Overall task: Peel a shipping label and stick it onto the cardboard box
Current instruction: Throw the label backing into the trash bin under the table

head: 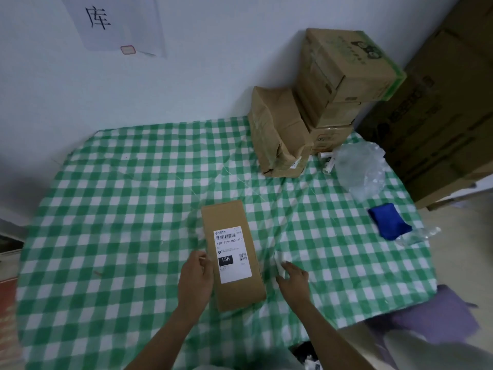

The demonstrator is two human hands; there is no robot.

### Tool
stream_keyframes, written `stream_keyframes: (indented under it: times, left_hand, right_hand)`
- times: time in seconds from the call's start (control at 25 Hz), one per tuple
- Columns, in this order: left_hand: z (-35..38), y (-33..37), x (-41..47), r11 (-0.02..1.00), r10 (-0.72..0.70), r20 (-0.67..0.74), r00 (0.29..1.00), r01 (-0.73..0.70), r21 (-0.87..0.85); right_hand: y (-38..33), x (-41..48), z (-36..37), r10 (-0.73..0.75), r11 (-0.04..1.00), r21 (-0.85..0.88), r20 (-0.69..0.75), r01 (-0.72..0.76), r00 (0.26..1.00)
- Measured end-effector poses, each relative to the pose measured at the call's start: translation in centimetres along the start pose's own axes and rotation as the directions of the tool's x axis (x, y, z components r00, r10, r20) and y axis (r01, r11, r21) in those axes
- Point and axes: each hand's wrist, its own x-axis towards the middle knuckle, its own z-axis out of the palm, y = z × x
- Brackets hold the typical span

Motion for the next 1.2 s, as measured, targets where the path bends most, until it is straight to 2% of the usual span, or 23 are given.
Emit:
stream_keyframes:
  times: [0.24,0.36,0.52,0.6,0.68,0.8,0.96,1.08,1.2]
  left_hand:
    - [0.8,1.3,1.7,0.990,0.140,-0.014,0.990,-0.140,-0.016]
    - [0.9,1.4,2.0,0.990,0.143,-0.001,0.990,-0.143,-0.009]
    - [1.0,1.1,1.4,0.985,0.170,-0.023,0.985,-0.170,-0.022]
    - [1.4,1.4,0.9,0.980,0.189,-0.031,0.981,-0.191,-0.049]
    - [1.8,1.9,0.1,0.977,0.205,-0.037,0.978,-0.206,-0.056]
    - [3.4,3.0,-2.2,0.965,0.259,-0.044,0.965,-0.261,-0.029]
    - [6.0,4.5,-6.2,0.948,0.317,-0.023,0.948,-0.317,0.010]
    - [8.3,4.5,-10.0,0.962,0.272,0.074,0.959,-0.269,-0.045]
    - [11.1,4.4,-15.1,0.983,0.185,0.160,0.970,-0.184,-0.022]
  right_hand:
    - [-0.1,-0.5,1.0,0.022,0.997,-0.076,0.071,-0.017,0.997]
    - [-0.2,-0.9,1.2,0.058,0.992,-0.117,0.095,-0.047,0.994]
    - [0.1,-1.1,1.1,-0.004,0.999,-0.041,0.021,0.005,1.000]
    - [0.8,-1.3,1.0,-0.016,0.999,0.039,-0.054,0.018,0.998]
    - [1.7,-2.1,0.6,-0.038,0.998,0.046,-0.125,0.044,0.991]
    - [4.4,-4.1,-0.1,-0.116,0.993,-0.015,-0.115,0.115,0.987]
    - [9.0,-7.3,-0.8,-0.094,0.991,0.082,-0.163,0.108,0.982]
    - [12.7,-9.9,-1.4,0.015,0.979,0.203,-0.212,0.029,0.977]
    - [18.4,-13.3,-2.1,-0.056,0.993,0.089,-0.252,0.081,0.966]
